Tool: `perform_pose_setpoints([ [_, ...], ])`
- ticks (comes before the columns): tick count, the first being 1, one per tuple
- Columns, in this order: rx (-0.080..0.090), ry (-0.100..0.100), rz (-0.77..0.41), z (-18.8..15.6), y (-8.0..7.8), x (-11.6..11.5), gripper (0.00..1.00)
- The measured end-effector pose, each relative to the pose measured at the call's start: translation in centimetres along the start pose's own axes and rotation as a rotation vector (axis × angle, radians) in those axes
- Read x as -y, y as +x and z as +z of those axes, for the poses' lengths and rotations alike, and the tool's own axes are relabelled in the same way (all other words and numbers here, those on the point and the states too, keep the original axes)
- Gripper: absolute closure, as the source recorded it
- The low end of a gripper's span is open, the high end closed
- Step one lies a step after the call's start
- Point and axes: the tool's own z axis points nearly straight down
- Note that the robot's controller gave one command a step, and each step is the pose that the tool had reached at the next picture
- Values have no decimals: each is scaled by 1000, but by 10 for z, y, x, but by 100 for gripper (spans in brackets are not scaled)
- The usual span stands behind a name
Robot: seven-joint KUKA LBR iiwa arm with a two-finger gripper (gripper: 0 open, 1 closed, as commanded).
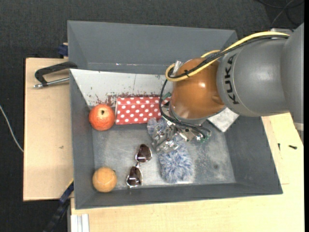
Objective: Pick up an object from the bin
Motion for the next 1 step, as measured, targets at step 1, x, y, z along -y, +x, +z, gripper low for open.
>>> perform_pose_setpoints([
  [1,-1,0,-1,-29,-5,3,100],
])
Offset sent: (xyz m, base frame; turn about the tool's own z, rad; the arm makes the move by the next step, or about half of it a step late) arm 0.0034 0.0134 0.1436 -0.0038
